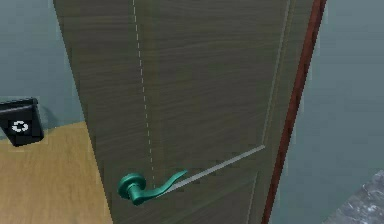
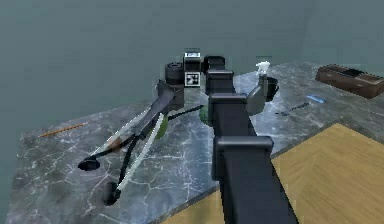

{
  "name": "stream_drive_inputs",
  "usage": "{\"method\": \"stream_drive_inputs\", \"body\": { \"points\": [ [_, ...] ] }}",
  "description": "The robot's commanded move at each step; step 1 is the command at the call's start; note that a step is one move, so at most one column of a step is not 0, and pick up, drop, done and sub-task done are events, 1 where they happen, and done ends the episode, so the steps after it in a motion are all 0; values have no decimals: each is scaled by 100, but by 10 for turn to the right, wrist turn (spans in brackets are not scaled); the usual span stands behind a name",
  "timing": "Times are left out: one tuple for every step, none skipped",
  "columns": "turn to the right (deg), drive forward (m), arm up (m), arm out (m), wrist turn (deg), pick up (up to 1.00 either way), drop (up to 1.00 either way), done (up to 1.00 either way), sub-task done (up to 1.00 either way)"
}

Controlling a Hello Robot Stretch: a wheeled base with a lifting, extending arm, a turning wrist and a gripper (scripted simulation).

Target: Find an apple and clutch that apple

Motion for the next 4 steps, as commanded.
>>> {"method": "stream_drive_inputs", "body": {
  "points": [
    [0,0,0,0,450,0,0,0,0],
    [0,0,0,0,450,0,0,0,0],
    [0,0,0,0,150,0,0,0,0],
    [0,0,-8,0,0,0,0,0,0]
  ]
}}
